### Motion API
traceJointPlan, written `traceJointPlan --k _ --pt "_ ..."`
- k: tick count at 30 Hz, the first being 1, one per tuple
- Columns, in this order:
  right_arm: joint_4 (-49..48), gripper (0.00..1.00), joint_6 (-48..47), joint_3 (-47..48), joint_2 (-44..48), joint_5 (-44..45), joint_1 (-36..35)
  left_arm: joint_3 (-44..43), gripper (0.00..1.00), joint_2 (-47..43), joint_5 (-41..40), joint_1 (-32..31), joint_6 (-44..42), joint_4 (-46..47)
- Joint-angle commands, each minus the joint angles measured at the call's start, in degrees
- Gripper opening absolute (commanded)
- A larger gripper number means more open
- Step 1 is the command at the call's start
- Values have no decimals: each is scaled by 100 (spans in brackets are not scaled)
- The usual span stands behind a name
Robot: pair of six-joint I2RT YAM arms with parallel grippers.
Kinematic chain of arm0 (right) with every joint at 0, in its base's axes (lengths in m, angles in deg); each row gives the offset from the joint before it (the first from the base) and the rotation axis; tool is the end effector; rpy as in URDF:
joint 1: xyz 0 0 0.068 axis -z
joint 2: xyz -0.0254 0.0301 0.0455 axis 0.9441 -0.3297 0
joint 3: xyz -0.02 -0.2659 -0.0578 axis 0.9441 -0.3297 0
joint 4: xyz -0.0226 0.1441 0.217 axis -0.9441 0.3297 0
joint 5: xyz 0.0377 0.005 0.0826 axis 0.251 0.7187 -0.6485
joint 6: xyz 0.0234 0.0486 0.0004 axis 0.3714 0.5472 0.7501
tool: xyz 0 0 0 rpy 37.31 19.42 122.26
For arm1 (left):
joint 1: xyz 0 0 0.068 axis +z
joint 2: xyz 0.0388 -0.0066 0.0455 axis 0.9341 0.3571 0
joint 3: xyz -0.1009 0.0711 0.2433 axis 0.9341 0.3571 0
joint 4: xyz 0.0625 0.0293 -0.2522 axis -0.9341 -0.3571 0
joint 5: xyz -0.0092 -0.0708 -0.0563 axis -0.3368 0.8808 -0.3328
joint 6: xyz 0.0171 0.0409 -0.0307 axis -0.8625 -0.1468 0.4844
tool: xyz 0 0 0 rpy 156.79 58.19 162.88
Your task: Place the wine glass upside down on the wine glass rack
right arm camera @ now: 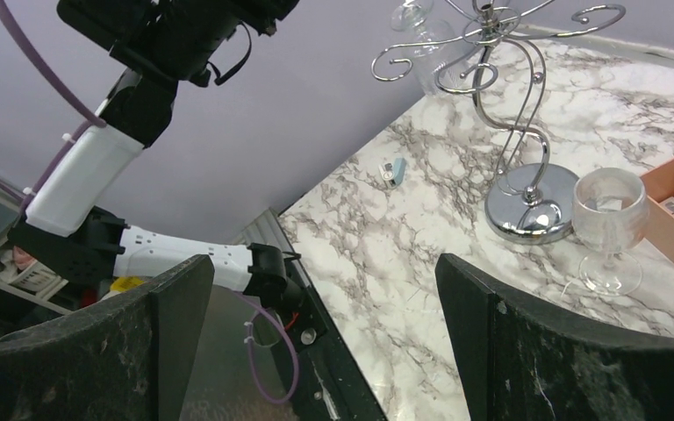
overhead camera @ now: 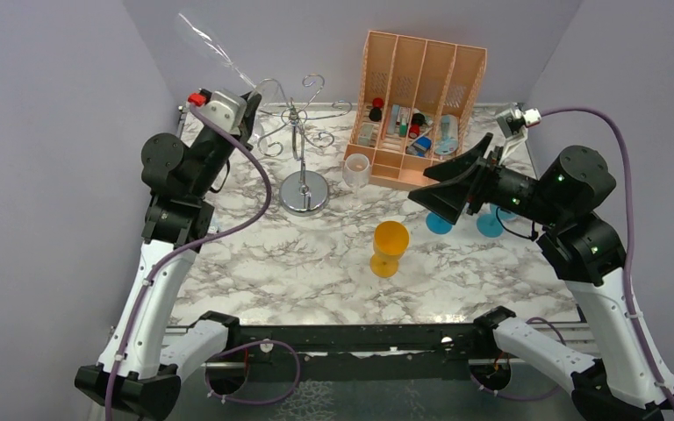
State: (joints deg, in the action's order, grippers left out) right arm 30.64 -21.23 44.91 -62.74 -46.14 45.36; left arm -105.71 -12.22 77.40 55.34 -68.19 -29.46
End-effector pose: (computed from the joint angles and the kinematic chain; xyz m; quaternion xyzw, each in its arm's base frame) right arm 0.1194 0.0800 0.4852 -0.2116 0.6689 0.4966 0.5110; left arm 0.1879 -0.0574 0.4765 0.2655 0.5325 -0.0898 0.7987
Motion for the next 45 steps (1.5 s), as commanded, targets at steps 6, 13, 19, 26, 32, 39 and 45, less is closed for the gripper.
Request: traceJointPlan --k 6,13,19,26,32,39,45 --pt "-51 100 52 -187 170 -124 25 -1307 0 789 -1879 2 1603 -642" --pt "-500 100 425 -431 266 -424 25 -2424 0 1560 -2059 358 2439 -1793" --pt "-511 100 462 -443 275 -376 25 -2522 0 1817 -1101 1267 3361 -1996" --pt "-564 100 469 -522 257 -318 25 -2540 0 2172 -414 1756 3961 -2186" --pt "-639 100 488 -607 225 -343 25 -2380 0 2401 261 2008 4367 -2049" --pt "-711 100 510 -678 201 -362 25 -2387 0 2581 593 2106 4715 -1942" --pt "-688 100 473 -703 258 -314 25 -2387 0 2882 1207 2134 5092 -1963"
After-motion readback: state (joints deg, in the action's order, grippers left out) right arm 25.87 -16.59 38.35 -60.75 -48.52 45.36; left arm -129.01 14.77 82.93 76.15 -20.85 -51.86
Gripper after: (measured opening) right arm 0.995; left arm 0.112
